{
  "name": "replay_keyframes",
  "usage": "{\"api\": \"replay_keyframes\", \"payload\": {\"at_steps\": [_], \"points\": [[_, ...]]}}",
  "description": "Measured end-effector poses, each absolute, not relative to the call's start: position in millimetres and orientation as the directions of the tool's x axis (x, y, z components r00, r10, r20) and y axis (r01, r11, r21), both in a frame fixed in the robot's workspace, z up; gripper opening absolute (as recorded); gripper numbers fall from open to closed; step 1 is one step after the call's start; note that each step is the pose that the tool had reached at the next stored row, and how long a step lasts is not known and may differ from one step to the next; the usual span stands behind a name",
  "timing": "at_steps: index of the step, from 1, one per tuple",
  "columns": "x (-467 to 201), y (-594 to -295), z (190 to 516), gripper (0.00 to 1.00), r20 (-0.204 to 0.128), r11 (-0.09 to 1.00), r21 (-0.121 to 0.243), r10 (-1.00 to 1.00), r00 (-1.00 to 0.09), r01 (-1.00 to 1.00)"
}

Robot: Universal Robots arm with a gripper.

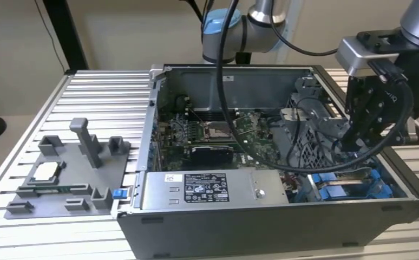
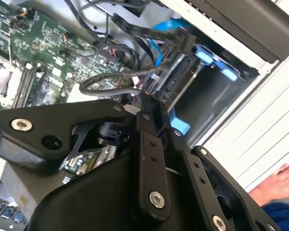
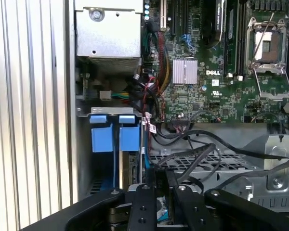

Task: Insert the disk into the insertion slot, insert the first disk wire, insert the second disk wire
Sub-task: 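Insert the first disk wire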

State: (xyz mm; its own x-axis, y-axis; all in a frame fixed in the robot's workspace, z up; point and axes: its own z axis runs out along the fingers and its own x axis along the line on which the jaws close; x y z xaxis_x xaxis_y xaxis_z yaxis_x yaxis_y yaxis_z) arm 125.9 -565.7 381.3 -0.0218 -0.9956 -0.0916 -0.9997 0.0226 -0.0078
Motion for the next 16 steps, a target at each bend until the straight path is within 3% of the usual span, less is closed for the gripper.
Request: {"api": "replay_keyframes", "payload": {"at_steps": [6, 16], "points": [[127.3, -589.5, 377.5, 0.0, -0.092, 0.023, -0.008, -0.996, -0.022, -1.0], [153.0, -592.4, 363.6, 0.0, -0.092, 0.023, -0.009, -0.996, -0.022, -1.0]]}}
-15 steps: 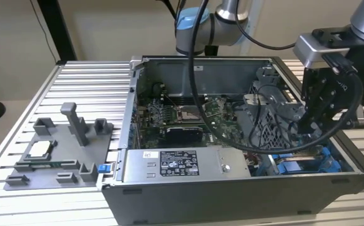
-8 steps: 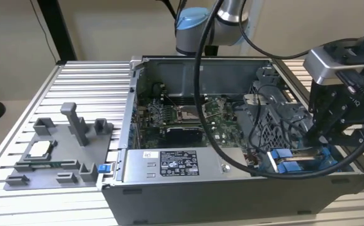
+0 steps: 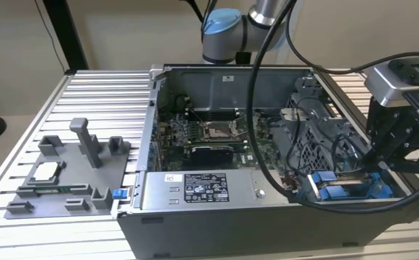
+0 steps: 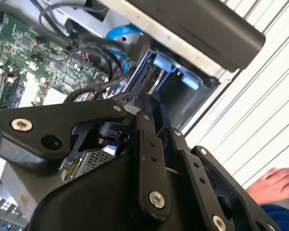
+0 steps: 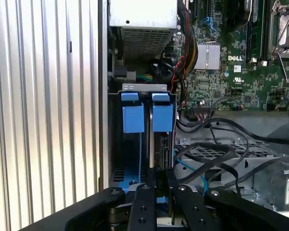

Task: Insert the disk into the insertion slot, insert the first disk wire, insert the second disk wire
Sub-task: 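Insert the first disk wire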

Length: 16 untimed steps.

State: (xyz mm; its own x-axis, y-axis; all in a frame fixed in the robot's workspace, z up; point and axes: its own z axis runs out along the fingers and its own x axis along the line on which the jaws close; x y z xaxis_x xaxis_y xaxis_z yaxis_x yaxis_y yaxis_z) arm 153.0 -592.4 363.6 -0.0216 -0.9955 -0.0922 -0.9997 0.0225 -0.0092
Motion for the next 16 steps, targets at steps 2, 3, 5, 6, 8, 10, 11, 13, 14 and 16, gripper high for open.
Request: {"api": "replay_keyframes", "payload": {"at_steps": [2, 3, 5, 6, 8, 10, 11, 13, 14, 16], "points": [[154.7, -592.3, 359.9, 0.0, -0.093, 0.023, -0.009, -0.995, -0.022, -1.0], [154.7, -592.0, 358.1, 0.0, -0.093, 0.023, -0.009, -0.995, -0.022, -1.0], [154.7, -590.6, 355.1, 0.0, -0.095, 0.023, -0.01, -0.995, -0.022, -1.0], [154.7, -589.3, 353.3, 0.0, -0.096, 0.023, -0.01, -0.995, -0.022, -1.0], [154.7, -585.9, 350.3, 0.0, -0.097, 0.023, -0.01, -0.995, -0.022, -1.0], [154.7, -581.3, 347.6, 0.0, -0.097, 0.023, -0.01, -0.995, -0.022, -1.0], [154.8, -579.2, 346.8, 0.0, -0.098, 0.023, -0.01, -0.995, -0.021, -1.0], [154.8, -578.8, 346.1, 0.0, -0.099, 0.024, -0.01, -0.995, -0.023, -1.0], [154.8, -578.7, 346.0, 0.0, -0.099, 0.03, -0.01, -0.995, -0.029, -0.999], [154.8, -578.7, 345.5, 0.0, -0.099, 0.053, -0.01, -0.994, -0.052, -0.999]]}}
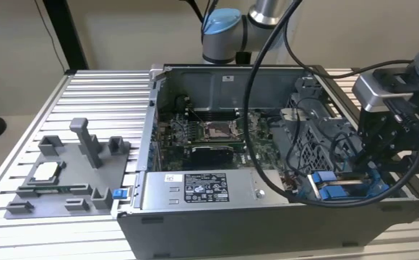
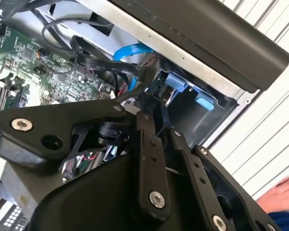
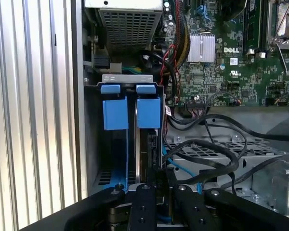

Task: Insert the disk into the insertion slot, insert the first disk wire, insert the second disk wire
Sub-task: 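Insert the first disk wire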

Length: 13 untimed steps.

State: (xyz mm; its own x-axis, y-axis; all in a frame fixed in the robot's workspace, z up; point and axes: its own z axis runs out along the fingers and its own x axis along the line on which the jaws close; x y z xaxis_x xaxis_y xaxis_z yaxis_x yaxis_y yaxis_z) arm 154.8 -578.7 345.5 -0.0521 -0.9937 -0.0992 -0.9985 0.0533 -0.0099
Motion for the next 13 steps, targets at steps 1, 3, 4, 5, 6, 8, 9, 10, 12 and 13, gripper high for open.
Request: {"api": "replay_keyframes", "payload": {"at_steps": [1, 3, 4, 5, 6, 8, 9, 10, 12, 13], "points": [[154.8, -578.7, 345.3, 0.0, -0.099, 0.063, -0.01, -0.993, -0.062, -0.998], [154.9, -578.7, 344.3, 0.0, -0.099, 0.068, -0.007, -0.993, -0.067, -0.998], [155.2, -578.8, 343.5, 0.0, -0.099, 0.068, -0.003, -0.993, -0.067, -0.998], [155.6, -578.8, 342.9, 0.0, -0.099, 0.068, 0.001, -0.993, -0.067, -0.998], [156.1, -579.0, 342.7, 0.0, -0.098, 0.068, 0.004, -0.993, -0.068, -0.998], [157.2, -580.2, 342.5, 0.0, -0.098, 0.068, 0.007, -0.993, -0.068, -0.998], [157.7, -581.1, 342.5, 0.0, -0.098, 0.068, 0.008, -0.993, -0.068, -0.998], [158.2, -581.8, 342.3, 0.0, -0.098, 0.068, 0.008, -0.993, -0.068, -0.998], [158.8, -582.0, 341.5, 0.0, -0.099, 0.068, 0.009, -0.993, -0.068, -0.998], [158.8, -582.1, 341.3, 0.0, -0.099, 0.068, 0.009, -0.993, -0.068, -0.998]]}}
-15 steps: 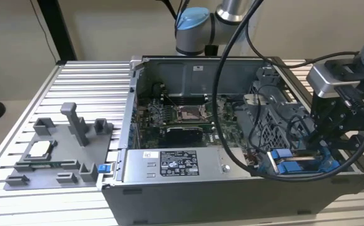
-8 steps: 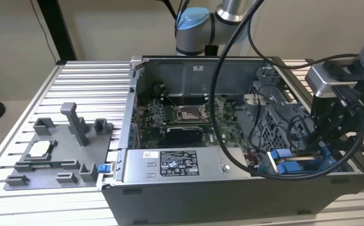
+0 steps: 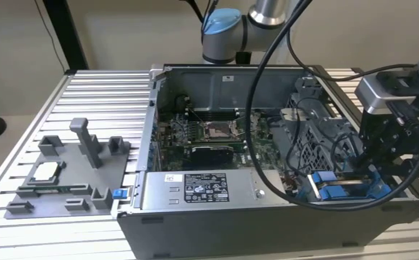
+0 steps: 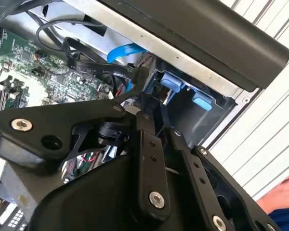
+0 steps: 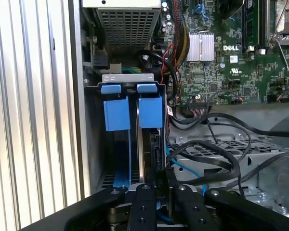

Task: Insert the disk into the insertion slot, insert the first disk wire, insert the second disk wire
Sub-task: 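Insert the first disk wire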

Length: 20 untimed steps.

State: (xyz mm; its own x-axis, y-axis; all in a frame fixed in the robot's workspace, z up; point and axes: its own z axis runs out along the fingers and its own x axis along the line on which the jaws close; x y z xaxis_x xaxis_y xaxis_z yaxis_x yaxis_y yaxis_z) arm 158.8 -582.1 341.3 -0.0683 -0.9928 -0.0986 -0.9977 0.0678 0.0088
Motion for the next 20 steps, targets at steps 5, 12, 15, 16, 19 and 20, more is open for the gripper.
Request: {"api": "replay_keyframes", "payload": {"at_steps": [5, 12, 15, 16, 19, 20], "points": [[159.0, -582.0, 340.9, 0.0, -0.1, 0.068, 0.009, -0.993, -0.068, -0.998], [159.0, -581.1, 340.7, 0.0, -0.101, 0.071, 0.009, -0.992, -0.072, -0.997], [159.0, -580.5, 340.6, 0.0, -0.1, 0.073, 0.012, -0.992, -0.074, -0.997], [159.1, -580.4, 340.6, 0.0, -0.1, 0.073, 0.015, -0.992, -0.074, -0.997], [160.0, -580.4, 340.0, 0.0, -0.1, 0.073, 0.021, -0.992, -0.075, -0.997], [160.6, -580.4, 339.8, 0.0, -0.1, 0.073, 0.022, -0.992, -0.075, -0.997]]}}
